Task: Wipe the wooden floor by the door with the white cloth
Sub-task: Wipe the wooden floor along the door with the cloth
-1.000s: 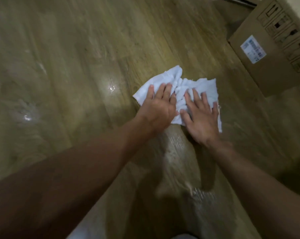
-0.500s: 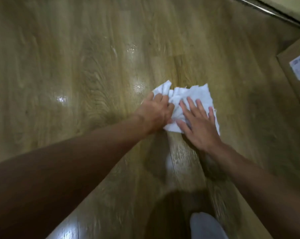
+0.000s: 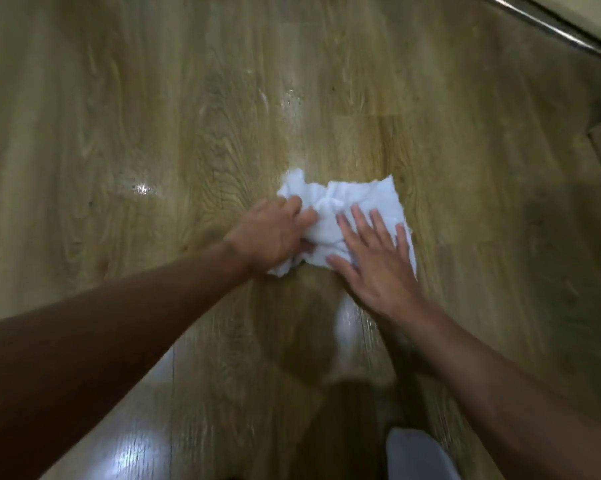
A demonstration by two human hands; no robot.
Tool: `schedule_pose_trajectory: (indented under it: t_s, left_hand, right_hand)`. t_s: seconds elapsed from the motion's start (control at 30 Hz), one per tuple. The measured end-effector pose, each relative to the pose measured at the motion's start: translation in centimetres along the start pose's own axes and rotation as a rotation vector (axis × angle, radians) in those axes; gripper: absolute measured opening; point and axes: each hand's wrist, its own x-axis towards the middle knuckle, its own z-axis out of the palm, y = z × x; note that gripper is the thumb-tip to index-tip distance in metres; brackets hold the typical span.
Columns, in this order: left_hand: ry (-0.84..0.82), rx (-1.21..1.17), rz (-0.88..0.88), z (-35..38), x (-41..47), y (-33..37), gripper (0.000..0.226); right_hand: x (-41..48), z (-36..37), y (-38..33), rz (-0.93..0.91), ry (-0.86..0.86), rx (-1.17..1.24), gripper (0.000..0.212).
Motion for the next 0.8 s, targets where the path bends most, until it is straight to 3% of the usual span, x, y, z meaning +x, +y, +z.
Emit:
schedule_pose_trajectory:
  t_s: [0.13, 0.23, 0.33, 0.4, 0.5, 0.63, 0.73, 0.8]
  left_hand:
    - [0.048, 0.011, 0.169, 1.4, -3.4, 2.4, 0.038]
    - [-0.031, -0.014, 0.012, 0.4, -3.3, -0.5, 0.054]
    - [-0.047, 0.023, -0.169, -0.9, -4.2, -4.2, 0.071]
    - [0.009, 0.075, -0.151, -1.1, -5.8, -4.3, 0.062]
    - [0.057, 0.051, 0.021, -0.5, -8.4, -1.1, 0.036]
    - [0.040, 0.001, 0.019, 0.9, -9.4, -0.8, 0.032]
    - [-0.063, 0.022, -0.101, -0.6, -8.2, -3.3, 0.057]
    - [-0.172, -0.002, -0.204, -1.4, -8.1, -4.4, 0.062]
  right_hand:
    - [-1.9, -0.7, 0.9, 0.031, -0.058, 0.006, 0.070]
    - [2.2, -1.2, -1.7, 0.107, -0.092, 0.063, 0.073]
    - [4.3, -0.4, -5.7, 0.018, -0.083, 0.025, 0.069]
    - [2.8, 0.5, -6.4, -0.103, -0.047, -0.048, 0.061]
    - [-0.1, 0.5, -4.0, -0.233, -0.021, -0.107, 0.058]
    - [0.8, -1.1, -2.9, -0.202, -0.124, -0.061, 0.074]
    - [3.8, -0.9, -6.8, -0.124, -0.167, 0.025, 0.084]
    - [5.0, -0.3, -9.3, -0.155, -0.117, 0.018, 0.078]
